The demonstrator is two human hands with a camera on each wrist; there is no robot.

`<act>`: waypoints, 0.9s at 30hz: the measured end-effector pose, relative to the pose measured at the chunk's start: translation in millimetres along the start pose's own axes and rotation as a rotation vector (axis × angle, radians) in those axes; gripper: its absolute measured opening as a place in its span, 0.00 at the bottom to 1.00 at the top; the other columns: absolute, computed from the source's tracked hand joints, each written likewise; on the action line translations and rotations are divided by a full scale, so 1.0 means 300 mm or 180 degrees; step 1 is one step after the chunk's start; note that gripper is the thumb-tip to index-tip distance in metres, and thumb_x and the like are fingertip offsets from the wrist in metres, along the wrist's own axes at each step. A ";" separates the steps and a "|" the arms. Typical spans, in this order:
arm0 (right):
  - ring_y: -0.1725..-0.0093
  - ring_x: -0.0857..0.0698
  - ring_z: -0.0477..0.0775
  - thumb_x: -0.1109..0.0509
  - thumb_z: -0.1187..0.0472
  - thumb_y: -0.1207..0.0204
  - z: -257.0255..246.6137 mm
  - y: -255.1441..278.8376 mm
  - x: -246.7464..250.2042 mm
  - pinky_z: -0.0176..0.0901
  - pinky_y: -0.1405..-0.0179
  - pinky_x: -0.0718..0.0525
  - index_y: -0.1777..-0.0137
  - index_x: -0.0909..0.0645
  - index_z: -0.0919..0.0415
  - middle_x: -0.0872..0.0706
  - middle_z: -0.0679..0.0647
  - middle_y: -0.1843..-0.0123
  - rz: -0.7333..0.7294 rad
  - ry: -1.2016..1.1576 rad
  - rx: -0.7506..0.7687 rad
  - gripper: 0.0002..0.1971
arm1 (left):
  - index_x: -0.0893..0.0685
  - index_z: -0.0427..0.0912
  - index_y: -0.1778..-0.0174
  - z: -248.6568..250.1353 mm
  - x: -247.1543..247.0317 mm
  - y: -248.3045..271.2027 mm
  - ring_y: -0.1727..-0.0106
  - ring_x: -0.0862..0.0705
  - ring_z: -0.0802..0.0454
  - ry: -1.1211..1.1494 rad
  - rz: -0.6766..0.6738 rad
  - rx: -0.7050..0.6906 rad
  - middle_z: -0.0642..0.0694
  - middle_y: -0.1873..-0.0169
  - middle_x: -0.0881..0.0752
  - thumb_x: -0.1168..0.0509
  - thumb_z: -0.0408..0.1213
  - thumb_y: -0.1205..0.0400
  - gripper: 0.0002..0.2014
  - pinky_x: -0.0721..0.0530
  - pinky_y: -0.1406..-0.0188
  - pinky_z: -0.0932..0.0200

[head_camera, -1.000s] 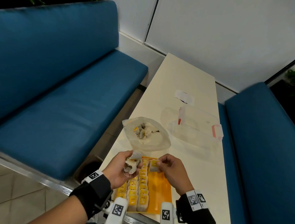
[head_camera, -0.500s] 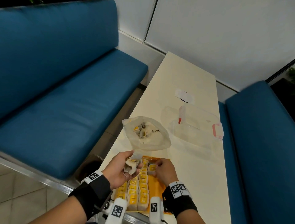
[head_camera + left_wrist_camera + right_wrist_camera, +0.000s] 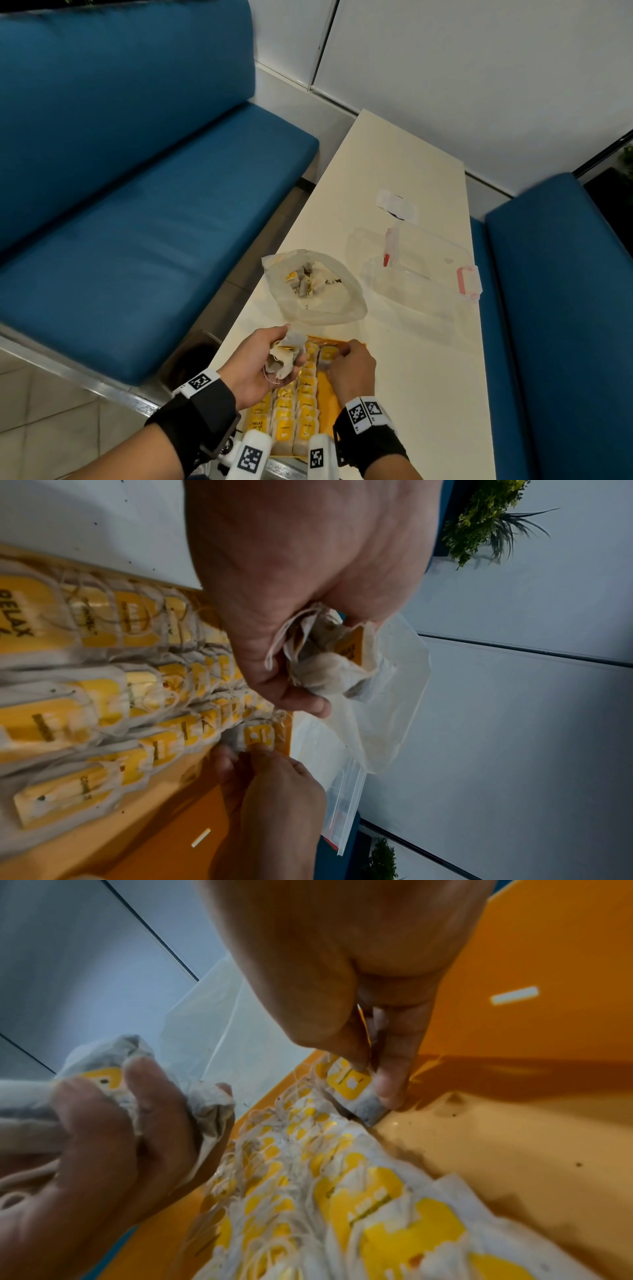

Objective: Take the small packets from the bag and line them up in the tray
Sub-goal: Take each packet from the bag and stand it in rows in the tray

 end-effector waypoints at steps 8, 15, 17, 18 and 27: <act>0.51 0.18 0.59 0.37 0.68 0.23 -0.011 0.006 0.000 0.40 0.57 0.28 0.51 0.21 0.65 0.15 0.60 0.47 -0.0014 -0.0047 -0.0181 0.05 | 0.18 0.33 0.36 0.000 -0.013 0.004 0.64 0.13 0.46 -0.0094 -0.0039 -0.0053 0.34 0.57 0.13 0.37 0.46 0.11 0.18 0.14 0.69 0.55; 0.61 0.15 0.57 0.35 0.67 0.26 -0.024 0.015 0.003 0.40 0.63 0.18 0.69 0.23 0.59 0.09 0.59 0.58 -0.0066 -0.0160 -0.0110 0.10 | 0.19 0.33 0.35 -0.001 -0.012 0.006 0.64 0.12 0.46 -0.0089 -0.0035 -0.0057 0.33 0.57 0.13 0.37 0.46 0.11 0.19 0.14 0.70 0.55; 0.68 0.16 0.52 0.34 0.67 0.27 -0.030 0.020 0.006 0.32 0.72 0.24 0.71 0.20 0.60 0.09 0.58 0.64 -0.0121 -0.0195 -0.0080 0.11 | 0.19 0.33 0.35 0.000 -0.014 0.008 0.64 0.12 0.45 -0.0077 -0.0036 -0.0042 0.33 0.57 0.13 0.37 0.46 0.11 0.19 0.14 0.70 0.55; 0.71 0.16 0.49 0.34 0.67 0.27 -0.033 0.022 0.011 0.28 0.77 0.26 0.71 0.19 0.61 0.09 0.58 0.66 -0.0146 -0.0221 -0.0077 0.11 | 0.19 0.33 0.35 0.001 -0.014 0.008 0.64 0.12 0.45 -0.0077 -0.0028 -0.0034 0.33 0.57 0.13 0.37 0.46 0.11 0.19 0.14 0.70 0.55; 0.71 0.09 0.57 0.34 0.65 0.25 -0.026 0.047 0.049 0.44 0.67 0.11 0.73 0.20 0.62 0.10 0.59 0.73 -0.0444 -0.0334 -0.0062 0.14 | 0.22 0.30 0.28 0.005 -0.015 0.014 0.63 0.12 0.45 -0.0138 0.0031 -0.0036 0.33 0.57 0.13 0.36 0.46 0.12 0.24 0.14 0.68 0.54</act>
Point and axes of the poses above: each hand's wrist, its own y-axis away from the middle knuckle, its own x-axis out of the back of the hand, z = x × y, the point moved 6 cm from there along -y, towards the middle knuckle
